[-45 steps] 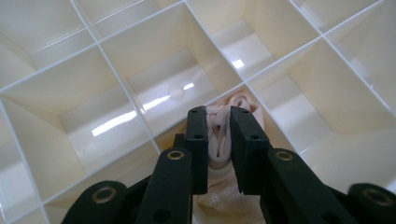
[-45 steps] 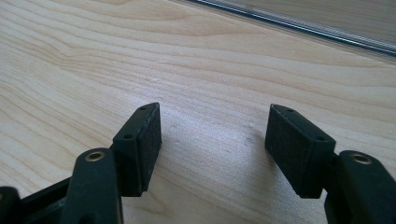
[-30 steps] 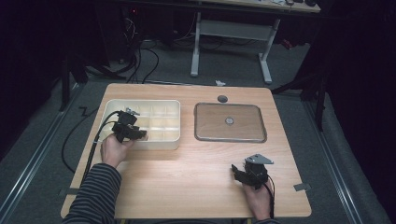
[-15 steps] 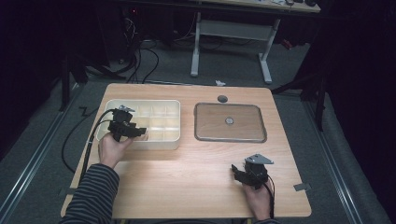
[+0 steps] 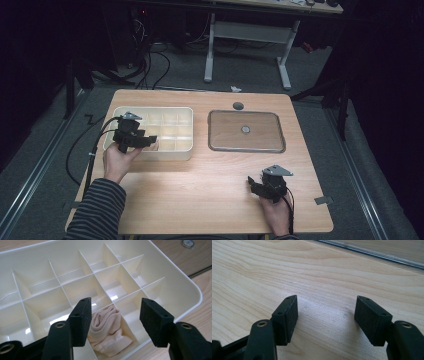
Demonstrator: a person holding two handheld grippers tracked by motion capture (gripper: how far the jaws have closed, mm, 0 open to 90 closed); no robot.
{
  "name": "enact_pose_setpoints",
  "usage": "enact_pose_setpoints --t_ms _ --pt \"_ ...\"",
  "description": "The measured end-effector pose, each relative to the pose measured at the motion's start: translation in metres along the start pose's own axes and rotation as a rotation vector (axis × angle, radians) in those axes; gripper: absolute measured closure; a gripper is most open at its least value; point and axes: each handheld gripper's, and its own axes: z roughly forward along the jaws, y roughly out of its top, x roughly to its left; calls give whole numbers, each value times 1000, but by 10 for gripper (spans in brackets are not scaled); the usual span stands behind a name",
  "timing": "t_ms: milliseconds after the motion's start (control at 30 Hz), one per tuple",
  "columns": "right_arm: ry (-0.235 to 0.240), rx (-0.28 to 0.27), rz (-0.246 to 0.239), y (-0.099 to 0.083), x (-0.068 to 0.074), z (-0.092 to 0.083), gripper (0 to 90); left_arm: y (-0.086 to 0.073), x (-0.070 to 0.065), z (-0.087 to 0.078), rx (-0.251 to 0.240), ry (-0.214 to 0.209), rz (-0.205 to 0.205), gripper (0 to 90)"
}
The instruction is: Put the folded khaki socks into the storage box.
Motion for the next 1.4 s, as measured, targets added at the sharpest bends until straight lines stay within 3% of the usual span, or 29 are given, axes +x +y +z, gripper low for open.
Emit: enact_pose_setpoints --t_ms 200,333,433,933,1067,1400 --pt "0 1 -1 0 0 0 354 -2 -5 -9 -23 4 17 434" --pt "0 1 1 0 0 0 355 -5 -6 -14 -36 -13 7 438" --pt "0 0 0 0 0 0 354 -8 -8 -17 -46 1 3 444" --pt "1 1 0 0 0 0 354 -20 -19 -21 -82 -7 17 411" --pt "1 1 0 0 0 0 355 -22 -21 -21 -58 -10 3 425" --pt "0 1 1 0 0 0 354 -28 -26 -25 -62 -25 -6 393"
